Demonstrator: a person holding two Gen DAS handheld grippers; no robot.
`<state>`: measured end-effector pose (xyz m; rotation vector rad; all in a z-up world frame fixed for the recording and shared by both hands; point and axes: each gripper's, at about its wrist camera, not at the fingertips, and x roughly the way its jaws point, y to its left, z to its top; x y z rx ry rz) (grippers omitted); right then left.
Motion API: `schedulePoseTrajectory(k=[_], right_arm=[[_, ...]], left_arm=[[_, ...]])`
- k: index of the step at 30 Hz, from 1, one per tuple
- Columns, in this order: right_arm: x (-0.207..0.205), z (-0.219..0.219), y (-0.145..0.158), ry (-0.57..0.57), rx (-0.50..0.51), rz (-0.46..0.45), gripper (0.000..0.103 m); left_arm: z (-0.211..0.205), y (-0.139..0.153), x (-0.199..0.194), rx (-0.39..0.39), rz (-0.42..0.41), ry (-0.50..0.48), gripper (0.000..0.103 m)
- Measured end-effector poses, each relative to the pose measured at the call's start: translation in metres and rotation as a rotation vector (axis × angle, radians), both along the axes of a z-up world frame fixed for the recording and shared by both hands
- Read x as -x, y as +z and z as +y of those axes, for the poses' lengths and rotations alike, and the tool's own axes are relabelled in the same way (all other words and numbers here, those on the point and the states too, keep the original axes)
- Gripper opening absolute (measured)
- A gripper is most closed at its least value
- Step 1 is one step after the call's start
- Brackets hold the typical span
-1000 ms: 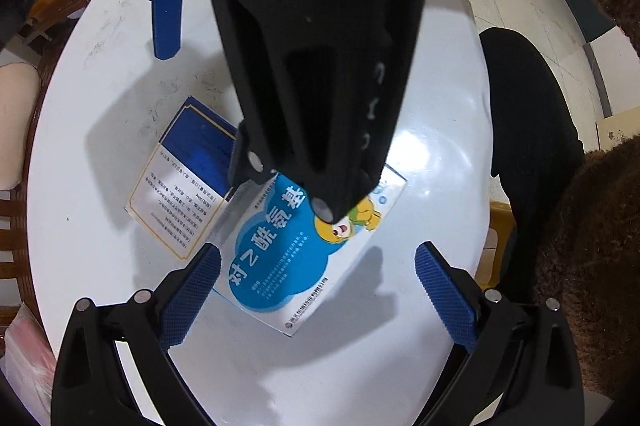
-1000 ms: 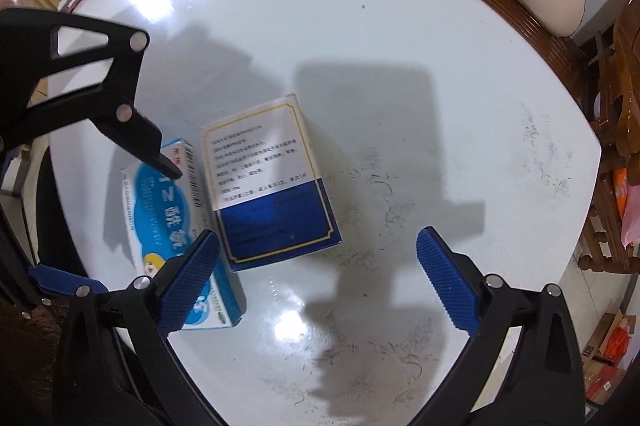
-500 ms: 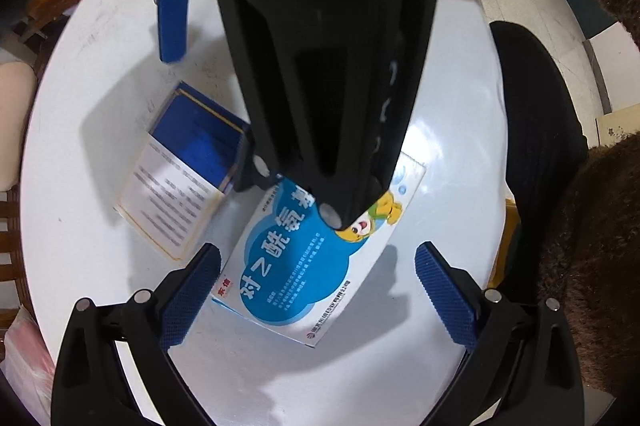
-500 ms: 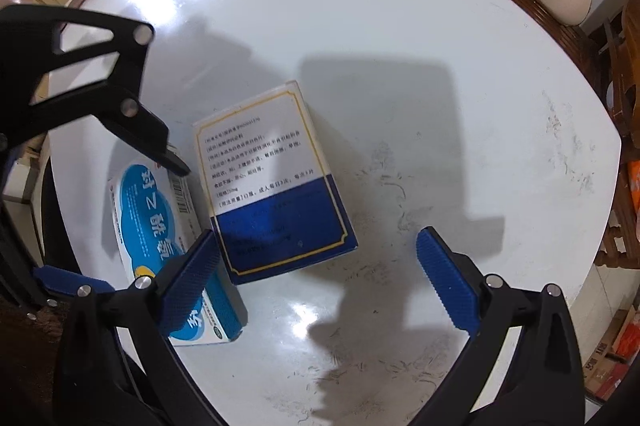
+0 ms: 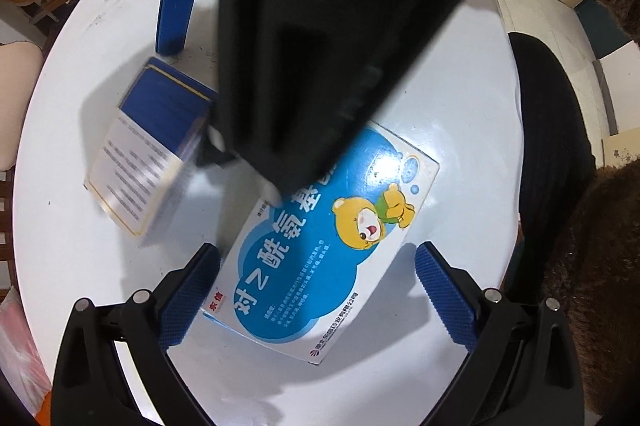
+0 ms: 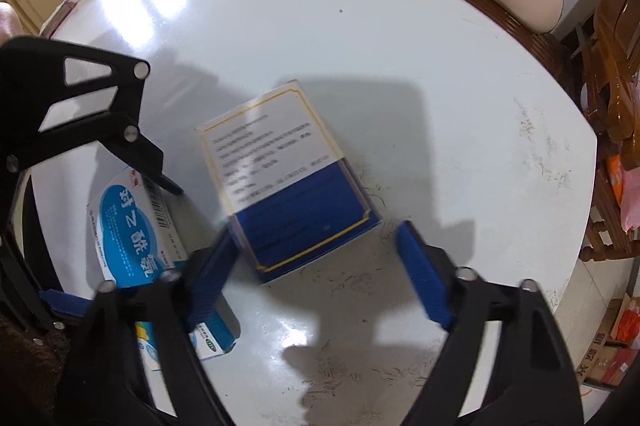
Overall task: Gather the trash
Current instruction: 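Close the left tool on the blue bear medicine box while the right tool reaches the white-blue box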
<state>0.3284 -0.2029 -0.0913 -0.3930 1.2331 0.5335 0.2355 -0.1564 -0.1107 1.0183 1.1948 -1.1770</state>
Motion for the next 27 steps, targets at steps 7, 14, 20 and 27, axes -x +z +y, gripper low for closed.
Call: schedulePoseTrajectory(k=[7, 14, 20, 27], right_arm=[[0.004, 0.006, -0.003, 0.041, 0.062, 0.002, 0.085], [-0.014, 0.013, 0.003, 0.129, 0.08, -0.026, 0.085], [-0.027, 0.019, -0.002, 0.207, 0.075, -0.011, 0.079], [-0.015, 0.01, 0.002, 0.138, 0.023, -0.011, 0.069]], left_arm=[[0.01, -0.002, 0.006, -0.004, -0.001, 0.025, 0.095], [0.021, -0.001, 0.001, 0.017, 0.023, 0.054, 0.095], [0.034, -0.002, -0.002, 0.032, 0.026, 0.061, 0.095], [0.028, 0.002, -0.004, 0.03, -0.015, 0.084, 0.082]])
